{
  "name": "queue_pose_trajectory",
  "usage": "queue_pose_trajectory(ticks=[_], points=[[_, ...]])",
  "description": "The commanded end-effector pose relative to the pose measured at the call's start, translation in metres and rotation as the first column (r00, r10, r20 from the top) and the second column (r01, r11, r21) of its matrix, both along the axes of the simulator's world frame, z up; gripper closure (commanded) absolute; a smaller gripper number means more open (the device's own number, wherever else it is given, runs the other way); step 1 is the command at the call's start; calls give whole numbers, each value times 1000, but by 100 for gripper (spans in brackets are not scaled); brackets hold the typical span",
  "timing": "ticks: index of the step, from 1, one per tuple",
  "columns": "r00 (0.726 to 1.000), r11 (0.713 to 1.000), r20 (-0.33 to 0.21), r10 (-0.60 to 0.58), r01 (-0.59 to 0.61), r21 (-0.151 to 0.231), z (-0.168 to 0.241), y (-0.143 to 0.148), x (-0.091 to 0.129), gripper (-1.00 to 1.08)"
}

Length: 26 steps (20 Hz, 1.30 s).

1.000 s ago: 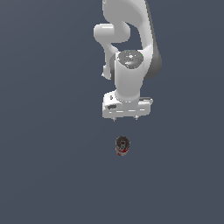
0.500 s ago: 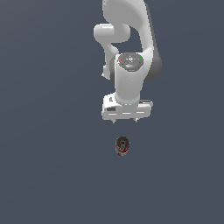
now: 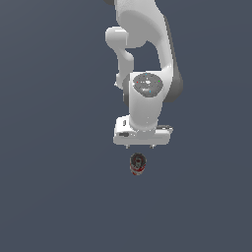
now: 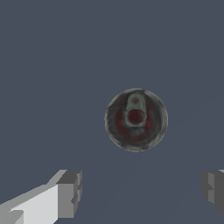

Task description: Pick up the object and move it to a goal position.

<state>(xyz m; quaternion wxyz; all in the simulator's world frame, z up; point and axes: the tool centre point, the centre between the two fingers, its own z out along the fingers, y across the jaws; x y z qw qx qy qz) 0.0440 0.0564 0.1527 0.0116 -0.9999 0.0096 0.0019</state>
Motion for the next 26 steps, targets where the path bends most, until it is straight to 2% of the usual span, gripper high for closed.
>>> queue_pose_trajectory(ticks=[1, 11, 19, 26], points=[[1000, 1000, 0, -22, 22, -6, -7, -1, 11, -92], [997, 997, 3, -72, 72, -22, -24, -4, 36, -92], [997, 997, 3, -74, 75, -23, -29, -4, 37, -92], [997, 997, 3, -76, 76, -23, -63, -5, 36, -92]])
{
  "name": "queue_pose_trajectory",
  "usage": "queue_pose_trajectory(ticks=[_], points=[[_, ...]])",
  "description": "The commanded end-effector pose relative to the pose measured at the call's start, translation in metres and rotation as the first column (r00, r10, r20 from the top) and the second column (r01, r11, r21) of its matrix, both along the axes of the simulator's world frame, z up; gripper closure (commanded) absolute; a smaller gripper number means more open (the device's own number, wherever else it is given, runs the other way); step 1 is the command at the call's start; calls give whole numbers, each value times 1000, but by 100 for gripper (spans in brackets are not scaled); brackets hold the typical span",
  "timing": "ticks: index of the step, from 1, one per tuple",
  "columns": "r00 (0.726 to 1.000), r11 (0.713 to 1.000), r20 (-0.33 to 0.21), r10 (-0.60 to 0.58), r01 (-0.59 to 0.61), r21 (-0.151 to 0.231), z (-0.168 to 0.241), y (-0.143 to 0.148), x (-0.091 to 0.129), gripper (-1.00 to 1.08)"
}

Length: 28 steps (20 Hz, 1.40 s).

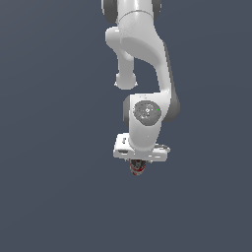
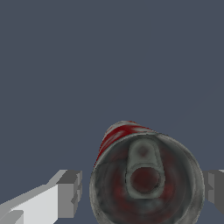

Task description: Pick up the object and move it to a goal position.

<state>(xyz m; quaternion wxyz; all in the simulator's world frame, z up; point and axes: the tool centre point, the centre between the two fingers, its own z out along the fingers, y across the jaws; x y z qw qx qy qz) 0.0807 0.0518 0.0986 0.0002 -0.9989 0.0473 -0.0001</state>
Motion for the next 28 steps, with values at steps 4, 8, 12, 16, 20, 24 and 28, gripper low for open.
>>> queue_pose_trajectory(ticks=[4, 8, 12, 16, 20, 24, 28], points=[[1000, 1000, 0, -1, 1, 0, -21, 0, 0, -92], [1000, 1000, 0, -1, 1, 0, -22, 0, 1, -92], [1000, 1000, 0, -1, 1, 0, -21, 0, 1, 108], [1000, 1000, 0, -1, 1, 0, -21, 0, 1, 108], [1000, 1000, -2, -1, 1, 0, -22, 0, 1, 108], [1000, 1000, -2, -1, 1, 0, -20, -1, -1, 108], [1000, 1000, -2, -1, 1, 0, -13, -5, -6, 108]])
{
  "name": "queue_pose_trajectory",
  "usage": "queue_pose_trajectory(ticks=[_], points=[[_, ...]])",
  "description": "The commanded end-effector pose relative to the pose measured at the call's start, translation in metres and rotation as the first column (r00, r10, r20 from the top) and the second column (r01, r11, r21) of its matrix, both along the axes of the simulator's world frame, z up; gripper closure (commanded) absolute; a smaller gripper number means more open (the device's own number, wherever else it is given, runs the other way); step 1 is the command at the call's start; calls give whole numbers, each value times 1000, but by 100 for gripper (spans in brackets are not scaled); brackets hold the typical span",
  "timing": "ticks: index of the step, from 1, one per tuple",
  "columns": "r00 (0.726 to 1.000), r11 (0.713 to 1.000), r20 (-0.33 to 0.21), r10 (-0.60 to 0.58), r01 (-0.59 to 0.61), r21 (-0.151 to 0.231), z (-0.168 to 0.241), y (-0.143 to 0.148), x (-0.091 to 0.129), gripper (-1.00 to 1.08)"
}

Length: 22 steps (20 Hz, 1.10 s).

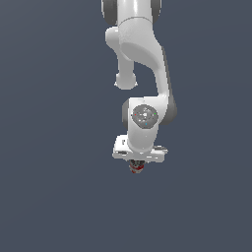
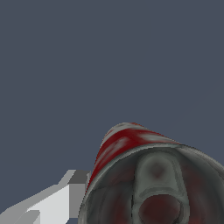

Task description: Pick up the object and move it to a goal position.

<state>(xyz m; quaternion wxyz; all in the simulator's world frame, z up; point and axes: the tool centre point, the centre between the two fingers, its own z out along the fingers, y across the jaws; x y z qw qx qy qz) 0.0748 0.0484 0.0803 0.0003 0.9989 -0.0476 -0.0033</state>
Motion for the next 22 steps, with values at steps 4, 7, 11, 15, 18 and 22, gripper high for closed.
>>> queue_pose_trajectory(ticks=[4, 7, 11, 15, 18, 22], points=[[1000, 1000, 5, 0, 0, 0, 17, -8, -10, 108], [1000, 1000, 5, 0, 0, 0, 30, -16, -20, 108], [1000, 1000, 5, 0, 0, 0, 52, -28, -36, 108], [1000, 1000, 6, -1, 1, 1, 79, -44, -57, 108], [1000, 1000, 6, -1, 1, 1, 101, -56, -73, 108], [1000, 1000, 6, -1, 1, 2, 130, -72, -95, 108]])
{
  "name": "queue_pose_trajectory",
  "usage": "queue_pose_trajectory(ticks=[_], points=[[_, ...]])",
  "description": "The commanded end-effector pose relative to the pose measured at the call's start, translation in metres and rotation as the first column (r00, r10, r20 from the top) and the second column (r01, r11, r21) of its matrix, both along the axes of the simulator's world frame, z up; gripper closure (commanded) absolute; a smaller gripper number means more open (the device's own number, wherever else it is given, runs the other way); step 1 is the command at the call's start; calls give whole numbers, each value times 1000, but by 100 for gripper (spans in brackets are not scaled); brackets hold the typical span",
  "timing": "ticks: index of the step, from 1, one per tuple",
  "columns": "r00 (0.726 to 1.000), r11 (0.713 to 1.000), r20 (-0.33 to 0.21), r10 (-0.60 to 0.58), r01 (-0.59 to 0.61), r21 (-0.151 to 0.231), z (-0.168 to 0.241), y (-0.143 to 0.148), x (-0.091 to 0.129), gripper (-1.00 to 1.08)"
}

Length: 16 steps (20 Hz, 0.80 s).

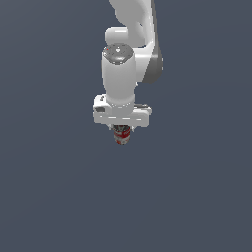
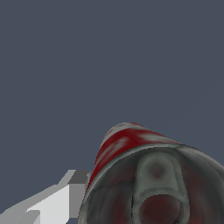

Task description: Pick up the object and move it to a goal position.

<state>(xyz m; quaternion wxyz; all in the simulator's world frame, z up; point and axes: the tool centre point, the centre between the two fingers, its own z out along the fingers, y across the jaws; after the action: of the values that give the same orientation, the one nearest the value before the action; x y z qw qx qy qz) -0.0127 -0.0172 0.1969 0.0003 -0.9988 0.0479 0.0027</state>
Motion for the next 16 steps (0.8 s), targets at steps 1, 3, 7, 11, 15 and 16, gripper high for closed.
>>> queue_pose_trajectory(ticks=[1, 3, 7, 11, 15, 16], points=[[1000, 1000, 4, 0, 0, 0, 21, -10, -13, 108], [1000, 1000, 4, 0, 0, 0, 36, -19, -25, 108], [1000, 1000, 5, 0, 0, 1, 67, -36, -48, 108], [1000, 1000, 5, 0, 0, 2, 100, -54, -70, 108], [1000, 1000, 5, 0, 0, 2, 128, -70, -90, 108], [1000, 1000, 5, 0, 0, 2, 134, -73, -94, 108]])
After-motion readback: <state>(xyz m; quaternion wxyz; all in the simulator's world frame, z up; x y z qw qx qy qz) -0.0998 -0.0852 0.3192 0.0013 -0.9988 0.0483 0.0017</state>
